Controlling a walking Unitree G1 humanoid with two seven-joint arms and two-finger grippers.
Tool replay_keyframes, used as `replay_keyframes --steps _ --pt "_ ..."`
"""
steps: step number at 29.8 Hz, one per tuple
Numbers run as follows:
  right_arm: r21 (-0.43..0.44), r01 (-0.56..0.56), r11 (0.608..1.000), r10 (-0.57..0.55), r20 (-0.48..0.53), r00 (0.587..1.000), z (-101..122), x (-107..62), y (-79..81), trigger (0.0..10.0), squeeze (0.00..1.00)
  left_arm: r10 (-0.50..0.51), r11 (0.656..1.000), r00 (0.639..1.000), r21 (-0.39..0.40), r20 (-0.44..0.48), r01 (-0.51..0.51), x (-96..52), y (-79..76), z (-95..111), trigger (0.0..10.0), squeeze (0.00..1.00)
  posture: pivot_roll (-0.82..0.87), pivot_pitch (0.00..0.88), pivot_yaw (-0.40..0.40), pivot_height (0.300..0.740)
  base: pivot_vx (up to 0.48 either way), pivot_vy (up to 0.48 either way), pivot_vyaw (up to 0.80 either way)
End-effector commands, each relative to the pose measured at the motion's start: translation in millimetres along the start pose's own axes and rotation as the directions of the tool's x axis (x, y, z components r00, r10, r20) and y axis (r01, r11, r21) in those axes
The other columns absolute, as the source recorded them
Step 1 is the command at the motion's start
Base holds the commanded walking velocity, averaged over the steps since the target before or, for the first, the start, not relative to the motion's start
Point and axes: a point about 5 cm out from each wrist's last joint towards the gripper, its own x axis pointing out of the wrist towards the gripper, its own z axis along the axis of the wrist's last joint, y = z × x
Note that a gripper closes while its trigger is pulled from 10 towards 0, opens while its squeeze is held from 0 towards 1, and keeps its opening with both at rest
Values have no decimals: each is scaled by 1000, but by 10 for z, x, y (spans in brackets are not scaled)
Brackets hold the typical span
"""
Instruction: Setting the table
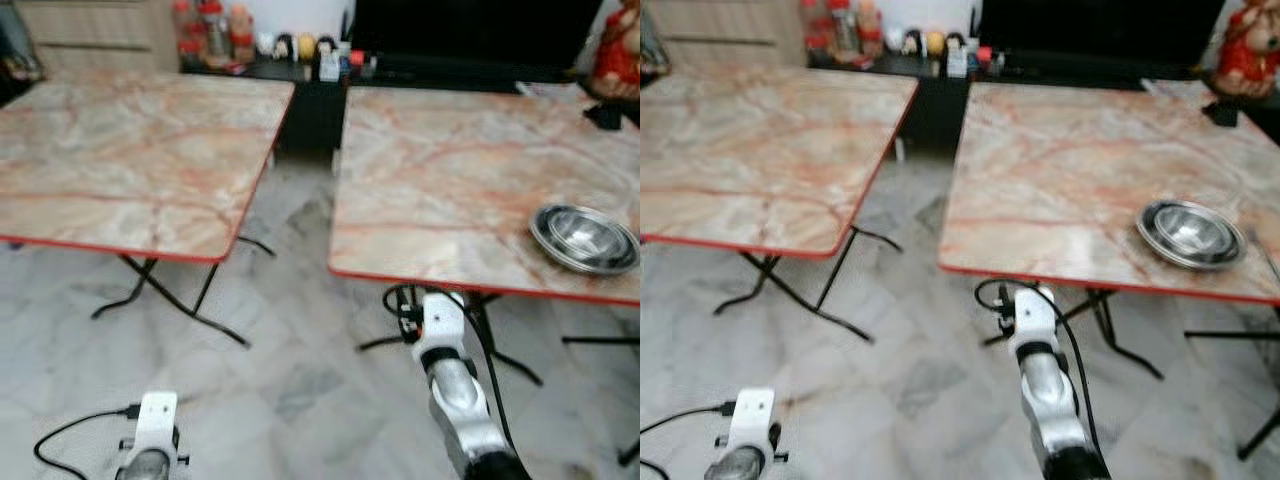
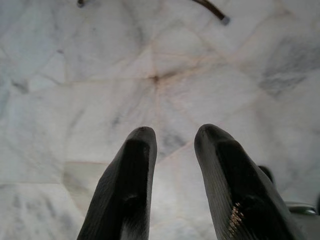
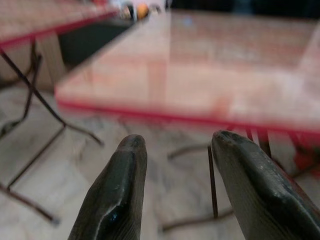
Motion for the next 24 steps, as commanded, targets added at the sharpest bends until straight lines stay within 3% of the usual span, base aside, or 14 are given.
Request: replay_keyframes --steps 1,6,10,11,15,19,24 --pt "14 0 1000 1 -94 996 -235 -113 -2 10000 0 -3 1000 1000 21 -5 3 -7 5 -25 10000 0 19 29 -9 740 0 480 0" --pt "74 42 996 -19 -283 959 -597 -288 -45 10000 0 -8 1000 1000 26 -10 8 -11 4 -38 10000 0 22 16 -4 740 0 480 0" --pt "99 72 992 -22 -434 900 -859 -467 -83 10000 0 -13 999 1000 29 -12 13 -12 0 -44 10000 0 26 9 0 740 0 480 0" --pt "98 82 992 -22 -499 866 -973 -563 -100 10000 0 -14 999 1000 30 -12 15 -13 -2 -46 10000 0 27 6 -1 740 0 480 0" --pt "99 87 991 -23 -520 854 -1010 -596 -107 10000 0 -15 999 1000 30 -12 15 -13 -3 -47 10000 0 27 6 -1 740 0 480 0" --pt "114 108 988 -14 -620 784 -1200 -797 -98 10000 0 -16 999 1000 29 -16 16 -19 3 -66 10000 0 45 0 -3 740 0 480 0" --pt "119 112 987 -13 -631 776 -1217 -815 -74 10000 0 -16 999 1000 28 -17 17 -20 2 -69 10000 0 46 0 -2 740 0 462 0"
